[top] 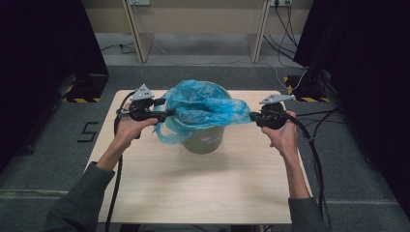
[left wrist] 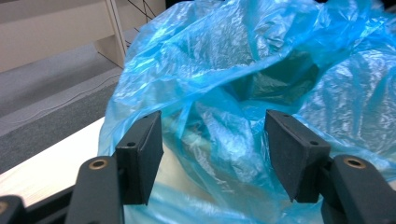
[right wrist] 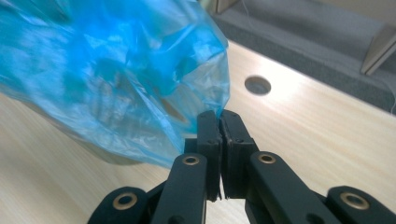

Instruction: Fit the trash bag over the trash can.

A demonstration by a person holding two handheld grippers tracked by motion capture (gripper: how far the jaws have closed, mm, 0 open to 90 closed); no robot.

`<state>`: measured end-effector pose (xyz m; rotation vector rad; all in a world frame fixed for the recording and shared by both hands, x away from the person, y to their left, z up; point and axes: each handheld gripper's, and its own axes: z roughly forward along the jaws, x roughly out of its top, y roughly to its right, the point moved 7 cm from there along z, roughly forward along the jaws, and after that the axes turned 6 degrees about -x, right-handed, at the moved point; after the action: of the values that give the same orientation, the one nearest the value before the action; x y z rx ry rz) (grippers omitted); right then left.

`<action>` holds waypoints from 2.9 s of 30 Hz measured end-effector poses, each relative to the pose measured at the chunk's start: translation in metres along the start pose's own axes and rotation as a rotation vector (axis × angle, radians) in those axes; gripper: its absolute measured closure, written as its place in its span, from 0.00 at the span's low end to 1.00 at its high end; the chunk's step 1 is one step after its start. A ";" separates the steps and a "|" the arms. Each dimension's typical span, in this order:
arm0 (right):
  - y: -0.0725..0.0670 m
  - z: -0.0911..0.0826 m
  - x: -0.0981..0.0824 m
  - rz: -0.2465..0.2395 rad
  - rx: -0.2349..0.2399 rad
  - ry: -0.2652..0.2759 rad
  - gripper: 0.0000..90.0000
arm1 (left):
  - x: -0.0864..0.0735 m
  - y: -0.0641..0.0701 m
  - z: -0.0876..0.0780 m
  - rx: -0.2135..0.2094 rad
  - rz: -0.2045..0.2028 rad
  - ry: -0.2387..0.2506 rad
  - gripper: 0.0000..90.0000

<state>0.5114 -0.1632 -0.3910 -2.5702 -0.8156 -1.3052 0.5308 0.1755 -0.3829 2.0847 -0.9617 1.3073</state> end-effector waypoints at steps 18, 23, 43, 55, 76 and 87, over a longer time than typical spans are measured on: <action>-0.005 -0.023 0.007 0.086 -0.025 0.077 0.46 | 0.012 0.023 -0.018 -0.030 0.045 0.050 0.37; -0.013 -0.038 0.021 0.089 0.006 0.130 0.45 | 0.012 0.053 -0.006 -0.072 0.111 0.020 0.38; -0.068 -0.015 0.040 -0.026 0.095 0.117 0.71 | 0.016 0.066 0.003 -0.069 0.138 0.025 0.37; -0.022 0.029 0.022 -0.005 0.025 0.034 0.91 | 0.001 0.022 -0.008 0.017 0.079 0.006 0.39; -0.011 -0.003 0.030 0.037 -0.027 0.098 0.60 | 0.009 -0.015 -0.009 0.078 0.029 0.062 0.59; -0.030 -0.008 0.046 0.034 0.045 0.131 0.52 | 0.013 -0.017 -0.004 0.067 0.033 0.054 0.67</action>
<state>0.5111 -0.1223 -0.3533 -2.4239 -0.7644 -1.4108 0.5454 0.1856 -0.3702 2.0803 -0.9449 1.4228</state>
